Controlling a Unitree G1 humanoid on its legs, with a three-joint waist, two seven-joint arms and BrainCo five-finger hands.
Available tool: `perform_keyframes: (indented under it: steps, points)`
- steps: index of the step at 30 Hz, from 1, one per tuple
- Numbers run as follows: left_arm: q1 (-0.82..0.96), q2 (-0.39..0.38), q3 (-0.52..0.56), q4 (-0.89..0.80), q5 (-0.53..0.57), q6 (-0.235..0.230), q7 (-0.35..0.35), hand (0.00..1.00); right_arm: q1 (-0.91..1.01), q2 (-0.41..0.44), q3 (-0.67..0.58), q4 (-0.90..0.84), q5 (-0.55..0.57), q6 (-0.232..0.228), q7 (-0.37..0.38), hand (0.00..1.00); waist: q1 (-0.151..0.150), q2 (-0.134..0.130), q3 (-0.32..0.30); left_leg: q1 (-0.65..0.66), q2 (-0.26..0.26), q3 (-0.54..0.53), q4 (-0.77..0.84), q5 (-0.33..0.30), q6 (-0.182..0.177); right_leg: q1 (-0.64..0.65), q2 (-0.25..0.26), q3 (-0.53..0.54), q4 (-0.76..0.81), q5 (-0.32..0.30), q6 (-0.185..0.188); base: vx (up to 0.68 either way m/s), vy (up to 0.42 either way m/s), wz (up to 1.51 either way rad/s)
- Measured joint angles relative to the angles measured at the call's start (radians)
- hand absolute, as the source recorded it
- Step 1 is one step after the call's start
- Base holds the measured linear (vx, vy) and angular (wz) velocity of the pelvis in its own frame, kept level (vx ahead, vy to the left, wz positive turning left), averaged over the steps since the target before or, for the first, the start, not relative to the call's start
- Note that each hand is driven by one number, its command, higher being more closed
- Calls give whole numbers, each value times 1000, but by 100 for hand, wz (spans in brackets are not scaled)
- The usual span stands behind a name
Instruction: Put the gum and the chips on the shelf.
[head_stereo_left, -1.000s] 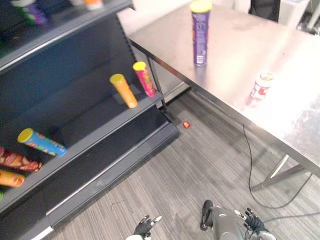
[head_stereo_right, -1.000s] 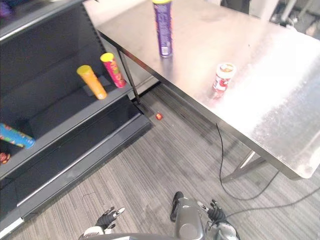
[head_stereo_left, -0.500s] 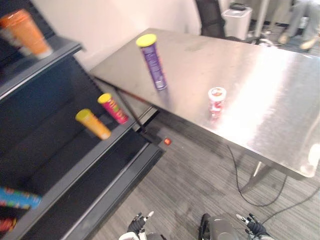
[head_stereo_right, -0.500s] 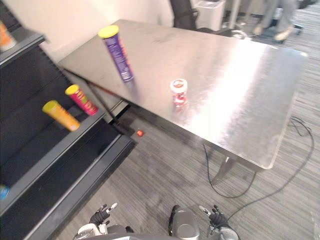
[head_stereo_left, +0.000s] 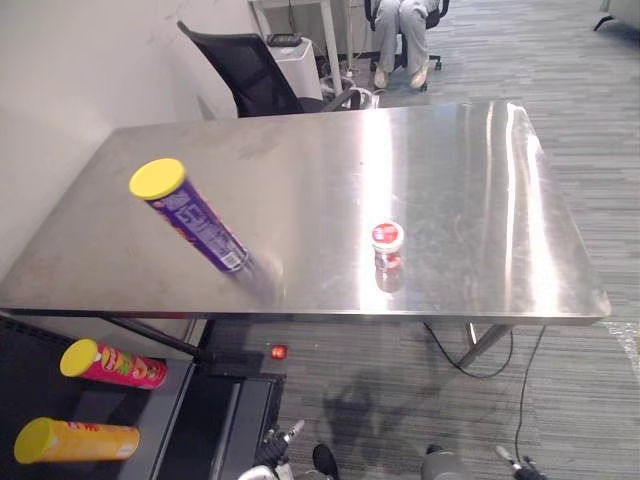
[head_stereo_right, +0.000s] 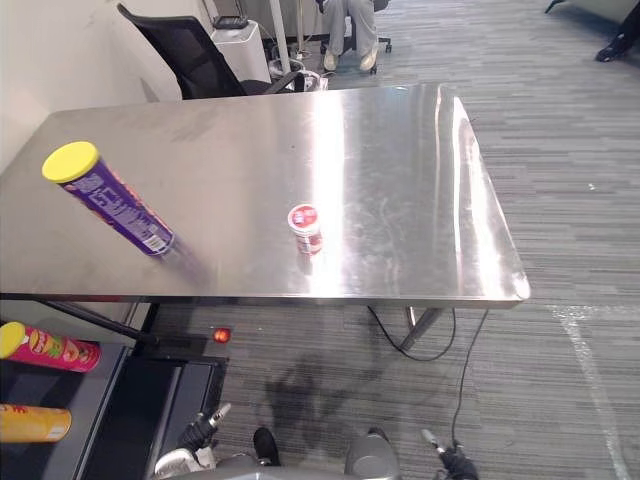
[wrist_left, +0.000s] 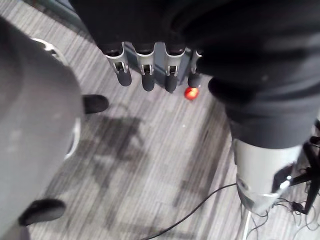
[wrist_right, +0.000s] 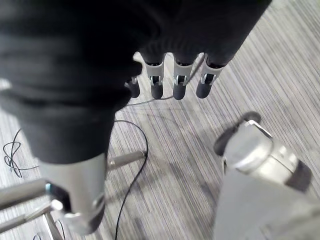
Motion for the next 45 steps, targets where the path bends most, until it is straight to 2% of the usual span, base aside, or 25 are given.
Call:
perform_keyframes:
  steps: [1, 2, 3, 4, 6, 7, 9, 11, 14, 16, 21, 24, 27, 30, 31, 33, 34, 36, 37, 39, 42, 45]
  points:
    - [0, 13, -14, 3, 1, -1, 0, 0, 7, 25, -10, 0, 0, 0, 0, 0, -3, -30, -18, 9, -39, 21, -7, -13, 20, 12, -39, -25, -37, 14, 8, 118, 322, -31]
    - [0, 18, -32, 3, 2, 1, 0, 0, 10, 36, -31, -1, 0, 0, 0, 0, -5, -37, -24, 17, -66, 38, -11, -28, 37, 24, -66, -26, -73, 37, 20, 107, 302, -30]
    - [-2, 19, -43, 2, 3, 1, 1, 0, 9, 35, -34, -1, 0, 0, -1, 0, -4, -41, -26, 21, -74, 47, -11, -34, 42, 31, -73, -26, -87, 55, 22, 86, 260, -34]
    - [-4, 20, -55, 2, 4, 1, 1, 0, 8, 33, -42, -4, 0, 0, -1, 0, -3, -34, -26, 28, -80, 60, -14, -40, 50, 30, -77, -24, -96, 81, 20, 50, 214, -43]
    - [0, 13, -78, 3, 15, 1, 3, 0, 7, 34, -69, -9, 0, 2, -1, 0, -1, 3, -23, 43, -77, 105, -27, -44, 56, 8, -66, -24, -98, 149, 6, 19, 179, -59]
    - [2, 14, -84, 3, 23, 1, 6, 0, 5, 34, -69, -9, 0, 3, -2, 0, -1, 9, -22, 47, -73, 119, -30, -45, 55, -1, -62, -34, -97, 163, 2, -13, 94, -67]
    - [7, 20, -85, 2, 43, 1, 19, 0, -9, 39, -67, -9, 0, 4, -3, 0, 3, 23, -22, 49, -49, 165, -33, -50, 50, -31, -50, -180, -97, 210, -31, -24, 20, -68]
    - [7, 21, -85, 2, 48, 1, 23, 0, -10, 41, -68, -8, 0, 4, -9, 0, 8, 18, -20, 59, -45, 184, -45, -55, 43, -32, -48, -277, -112, 216, -39, -32, -51, -48]
    - [10, 10, -86, 1, 49, 2, 21, 0, -8, 40, -71, -9, 0, 4, -26, 0, 10, 14, -17, 77, -51, 198, -64, -49, 45, -8, -39, -281, -166, 215, -38, -53, -94, -29]
    - [10, 10, -85, 1, 49, 2, 17, 0, -9, 40, -73, -9, 0, 5, -27, 0, 23, 11, -18, 89, -63, 220, -96, -32, 45, -3, -38, -287, -205, 210, -36, -86, -90, -32]
    - [20, -1, -83, 3, 49, 9, 3, 0, -5, 34, -118, -10, 0, 9, -42, 0, 23, 19, -19, 90, -50, 210, -112, -17, 43, 9, -22, -307, -237, 209, -38, -48, -71, 4]
    - [21, 2, -71, 3, 49, 9, -2, 0, -8, 26, -205, -9, 4, 9, -44, 0, 27, 11, -21, 85, -47, 208, -112, -19, 40, 17, -18, -314, -259, 213, -38, -5, -40, 4]
    - [26, 5, -35, 2, 49, 9, -3, 0, -22, -12, -374, -9, 34, 10, -57, 0, 25, 4, -23, 83, -47, 211, -109, -22, 35, 18, -17, -313, -265, 227, -34, 57, -28, -4]
    - [22, 7, 39, 0, 50, 9, -5, 0, -52, -122, -568, -13, 80, 9, -93, 0, 18, -4, -29, 80, -51, 213, -106, -25, 35, 18, -10, -310, -268, 233, -41, 76, -24, -5]
    - [21, 7, 44, 0, 50, 9, -4, 0, -55, -132, -581, -16, 83, 9, -95, 0, 18, -5, -29, 80, -51, 213, -106, -25, 35, 18, -10, -310, -268, 233, -41, 46, -38, -9]
    - [20, 8, 80, -1, 50, 8, -4, 0, -72, -168, -615, -119, 110, 6, -132, 0, 7, -16, -33, 81, -48, 223, -106, -27, 32, 13, -6, -303, -268, 235, -44, 16, -32, -14]
    - [25, 6, 102, -1, 50, 8, -4, 0, -87, -170, -612, -224, 109, 3, -160, 0, -4, -26, -34, 84, -47, 243, -106, -30, 32, 9, -5, -290, -268, 235, -44, -11, -28, -32]
    - [38, -2, 114, -17, 50, 8, -2, 0, -93, -159, -565, -473, 93, -3, -226, 0, -5, -42, -47, 84, -42, 271, -106, -33, 30, -12, -3, -257, -267, 239, -43, -31, -35, -43]
    - [43, -7, 115, -29, 50, 8, -2, 0, -89, -150, -547, -562, 72, -8, -245, 0, -6, -43, -48, 84, -41, 280, -106, -34, 30, -17, -4, -252, -267, 244, -44, -39, -28, -38]
    - [46, -18, 132, -57, 50, 8, -2, 0, -82, -111, -522, -823, -49, -33, -299, 0, -5, -51, -54, 84, -35, 296, -106, -34, 29, -23, 3, -238, -271, 254, -49, -66, -48, -20]
    - [49, -43, 159, -81, 50, 7, 0, 0, -98, -92, -529, -877, -124, -60, -352, 0, -2, -67, -65, 84, -27, 296, -112, -32, 27, -22, 9, -237, -275, 255, -49, -80, -72, 0]
    - [50, -53, 171, -86, 51, 8, -1, 0, -100, -61, -529, -934, -169, -59, -370, 0, -2, -56, -69, 83, -28, 297, -112, -31, 25, -24, 9, -233, -276, 255, -48, -87, -60, -5]
